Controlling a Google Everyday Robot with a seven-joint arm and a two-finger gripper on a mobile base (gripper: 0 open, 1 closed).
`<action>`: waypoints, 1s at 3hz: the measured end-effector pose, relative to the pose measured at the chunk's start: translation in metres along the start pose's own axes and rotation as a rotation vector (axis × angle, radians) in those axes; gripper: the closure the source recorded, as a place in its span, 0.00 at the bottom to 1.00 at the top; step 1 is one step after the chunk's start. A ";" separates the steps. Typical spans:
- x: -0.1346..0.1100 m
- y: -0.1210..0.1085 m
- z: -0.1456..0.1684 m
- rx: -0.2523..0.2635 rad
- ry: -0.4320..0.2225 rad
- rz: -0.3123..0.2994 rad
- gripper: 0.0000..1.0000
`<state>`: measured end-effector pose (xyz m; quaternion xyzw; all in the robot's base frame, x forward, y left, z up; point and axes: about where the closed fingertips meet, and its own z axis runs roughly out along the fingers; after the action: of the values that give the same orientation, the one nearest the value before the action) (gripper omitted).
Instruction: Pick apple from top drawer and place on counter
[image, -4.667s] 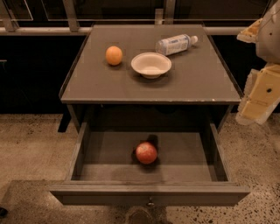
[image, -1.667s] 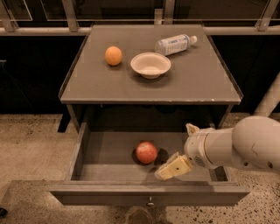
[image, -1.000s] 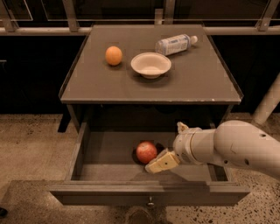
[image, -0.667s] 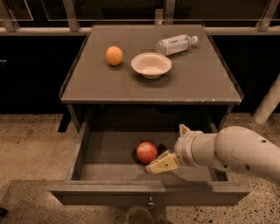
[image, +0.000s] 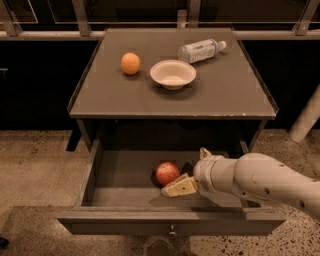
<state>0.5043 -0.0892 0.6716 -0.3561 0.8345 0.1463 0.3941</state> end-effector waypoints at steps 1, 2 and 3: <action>0.006 0.002 0.022 -0.014 -0.010 0.031 0.00; 0.007 0.008 0.045 -0.027 -0.024 0.058 0.00; 0.007 0.015 0.068 -0.046 -0.031 0.064 0.00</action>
Offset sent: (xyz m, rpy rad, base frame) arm 0.0270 0.0425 -0.0539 0.0978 0.0384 -0.0305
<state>0.5285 -0.0464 0.6219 -0.3361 0.8356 0.1836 0.3938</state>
